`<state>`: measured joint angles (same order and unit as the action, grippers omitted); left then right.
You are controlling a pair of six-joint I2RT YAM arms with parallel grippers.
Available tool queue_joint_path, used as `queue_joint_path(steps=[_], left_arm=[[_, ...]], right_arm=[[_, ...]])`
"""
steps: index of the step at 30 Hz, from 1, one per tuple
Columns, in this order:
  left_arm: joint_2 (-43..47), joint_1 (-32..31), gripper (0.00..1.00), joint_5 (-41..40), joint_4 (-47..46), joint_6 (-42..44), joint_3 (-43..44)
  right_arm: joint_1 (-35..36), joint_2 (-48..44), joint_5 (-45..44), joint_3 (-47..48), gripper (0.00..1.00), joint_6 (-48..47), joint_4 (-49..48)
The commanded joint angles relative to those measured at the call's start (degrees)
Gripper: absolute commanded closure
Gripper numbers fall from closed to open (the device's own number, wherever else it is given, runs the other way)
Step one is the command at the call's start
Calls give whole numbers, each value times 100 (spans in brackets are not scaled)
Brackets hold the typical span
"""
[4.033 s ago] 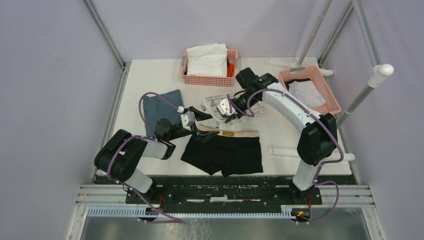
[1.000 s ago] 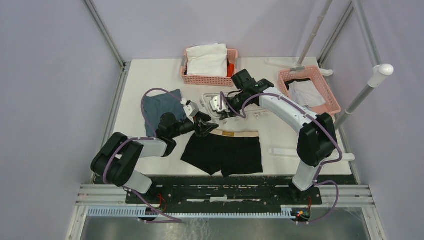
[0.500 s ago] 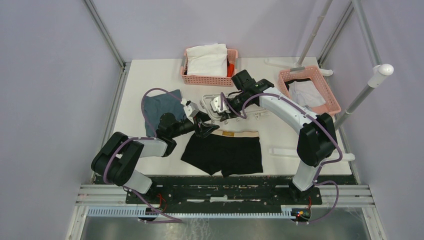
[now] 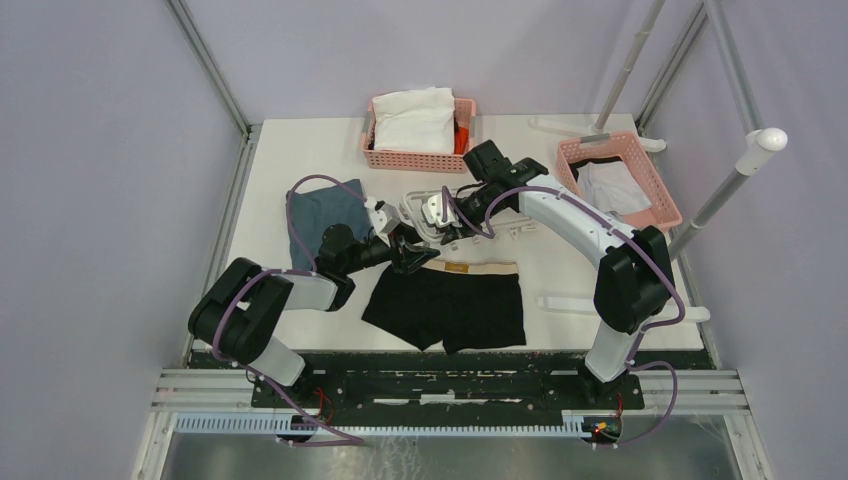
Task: Clip the underwear to the hanger
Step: Open the clamp at the hanger.
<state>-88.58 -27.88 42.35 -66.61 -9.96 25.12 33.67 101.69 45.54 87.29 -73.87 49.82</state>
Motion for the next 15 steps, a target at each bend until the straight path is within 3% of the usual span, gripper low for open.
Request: queue_joint_path(steps=[1, 11, 12, 13, 15], left_arm=[[18, -16, 43, 77, -445, 280, 74], [-124, -20, 31, 238, -528, 313, 309], [-115, -16, 21, 243, -527, 328, 310], [-115, -23, 4, 249, -518, 342, 320], [-104, -9, 1, 264, -513, 366, 326]], right_arm=[[35, -312, 356, 280, 100, -139, -81], [38, -316, 491, 365, 100, -443, 291], [40, -316, 523, 380, 100, -461, 326], [36, -314, 543, 392, 100, -493, 357], [38, -316, 576, 418, 100, -545, 423]])
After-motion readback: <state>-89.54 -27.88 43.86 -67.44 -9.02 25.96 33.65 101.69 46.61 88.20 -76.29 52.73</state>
